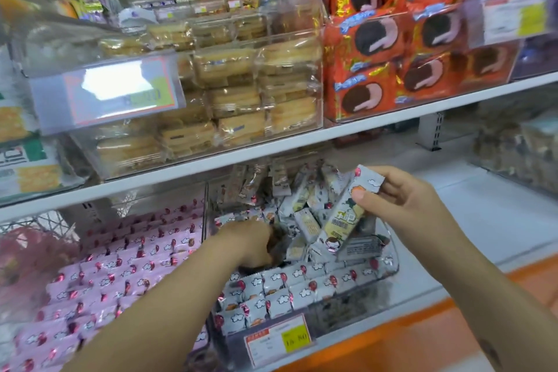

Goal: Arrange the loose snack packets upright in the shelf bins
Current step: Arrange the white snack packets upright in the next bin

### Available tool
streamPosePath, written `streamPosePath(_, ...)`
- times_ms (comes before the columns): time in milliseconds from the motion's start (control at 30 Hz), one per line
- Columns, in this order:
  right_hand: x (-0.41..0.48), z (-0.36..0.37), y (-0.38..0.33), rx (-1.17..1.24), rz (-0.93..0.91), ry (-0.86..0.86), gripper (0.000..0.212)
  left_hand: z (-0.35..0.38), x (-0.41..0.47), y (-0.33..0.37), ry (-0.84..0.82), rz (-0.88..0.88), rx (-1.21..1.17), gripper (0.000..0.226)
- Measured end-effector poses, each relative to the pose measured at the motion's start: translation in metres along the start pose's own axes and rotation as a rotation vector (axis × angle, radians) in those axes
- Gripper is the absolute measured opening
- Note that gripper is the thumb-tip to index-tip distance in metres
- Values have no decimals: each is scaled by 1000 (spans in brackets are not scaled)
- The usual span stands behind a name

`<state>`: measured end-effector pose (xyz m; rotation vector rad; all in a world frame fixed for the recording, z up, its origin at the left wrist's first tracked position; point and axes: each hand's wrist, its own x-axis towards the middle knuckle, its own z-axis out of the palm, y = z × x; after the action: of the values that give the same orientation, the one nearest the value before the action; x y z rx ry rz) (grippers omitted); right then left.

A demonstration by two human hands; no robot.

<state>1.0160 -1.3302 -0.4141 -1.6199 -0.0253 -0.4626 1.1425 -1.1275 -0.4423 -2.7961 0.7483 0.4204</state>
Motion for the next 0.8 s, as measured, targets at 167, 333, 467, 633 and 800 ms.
streamPosePath(167, 2, 0, 1, 25, 0, 7, 18, -19, -24, -8, 82, -61, -290, 28)
streamPosePath(333, 2, 6, 1, 55, 25, -7, 18, -26, -63, -28, 320, -69, -756, 12)
streamPosePath(467, 0, 12, -2, 58, 50, -104, 16, -17, -84, -27, 290, -72, -1497, 18)
streamPosePath(633, -6, 19, -3, 97, 117, -329, 39, -9, -91, -2, 196, -11, -1818, 20)
streamPosePath(800, -9, 21, -1, 101, 112, -353, 35, 1, -92, 22, 173, 56, -1929, 24)
